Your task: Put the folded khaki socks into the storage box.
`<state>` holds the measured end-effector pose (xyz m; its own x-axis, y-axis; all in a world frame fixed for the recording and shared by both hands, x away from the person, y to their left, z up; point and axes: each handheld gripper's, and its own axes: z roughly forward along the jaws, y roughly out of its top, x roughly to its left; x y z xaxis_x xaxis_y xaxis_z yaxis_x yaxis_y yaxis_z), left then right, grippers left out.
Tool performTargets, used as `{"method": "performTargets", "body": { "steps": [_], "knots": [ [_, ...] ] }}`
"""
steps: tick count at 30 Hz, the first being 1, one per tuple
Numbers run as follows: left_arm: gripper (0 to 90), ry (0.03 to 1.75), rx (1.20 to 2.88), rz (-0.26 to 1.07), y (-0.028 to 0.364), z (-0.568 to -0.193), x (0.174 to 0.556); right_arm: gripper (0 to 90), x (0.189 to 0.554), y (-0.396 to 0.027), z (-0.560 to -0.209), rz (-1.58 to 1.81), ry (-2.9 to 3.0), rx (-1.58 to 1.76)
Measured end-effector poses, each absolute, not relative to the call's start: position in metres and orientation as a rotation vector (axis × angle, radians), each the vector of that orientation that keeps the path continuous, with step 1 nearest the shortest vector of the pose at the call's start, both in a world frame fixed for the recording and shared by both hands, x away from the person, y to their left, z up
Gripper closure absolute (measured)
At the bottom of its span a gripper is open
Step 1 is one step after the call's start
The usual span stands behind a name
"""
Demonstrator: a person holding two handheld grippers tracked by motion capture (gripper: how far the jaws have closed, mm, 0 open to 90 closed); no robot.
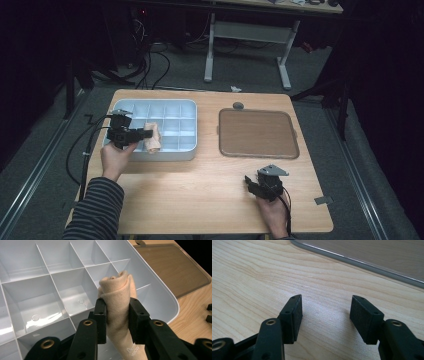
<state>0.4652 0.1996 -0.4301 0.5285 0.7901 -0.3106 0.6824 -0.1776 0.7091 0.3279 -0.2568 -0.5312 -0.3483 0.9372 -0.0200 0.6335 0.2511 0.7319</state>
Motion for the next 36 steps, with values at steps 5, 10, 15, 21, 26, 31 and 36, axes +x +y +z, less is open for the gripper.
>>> {"method": "performTargets", "body": {
  "steps": [5, 10, 15, 21, 26, 31, 36],
  "knots": [
    [71.4, 1.215, 1.934, 0.152, 0.198, -0.436, 0.470, 43.7, 0.328, -0.257, -0.531, 0.885, 2.071, 1.427],
    [71.3, 1.220, 1.968, 0.168, 0.195, -0.442, 0.473, 43.7, 0.328, -0.257, -0.531, 0.884, 2.072, 1.426],
    [71.3, 1.237, 1.987, 0.163, 0.195, -0.449, 0.476, 43.7, 0.328, -0.257, -0.531, 0.885, 2.072, 1.427],
    [71.4, 1.254, 2.003, 0.156, 0.194, -0.458, 0.479, 43.7, 0.328, -0.257, -0.531, 0.884, 2.072, 1.425],
    [71.3, 1.256, 2.019, 0.159, 0.193, -0.462, 0.480, 43.7, 0.328, -0.257, -0.531, 0.884, 2.072, 1.425],
    [71.3, 1.257, 2.050, 0.175, 0.192, -0.465, 0.481, 43.7, 0.328, -0.257, -0.531, 0.884, 2.072, 1.426],
    [71.0, 1.253, 2.075, 0.191, 0.189, -0.470, 0.481, 43.7, 0.328, -0.257, -0.531, 0.885, 2.072, 1.426]
  ]
}}
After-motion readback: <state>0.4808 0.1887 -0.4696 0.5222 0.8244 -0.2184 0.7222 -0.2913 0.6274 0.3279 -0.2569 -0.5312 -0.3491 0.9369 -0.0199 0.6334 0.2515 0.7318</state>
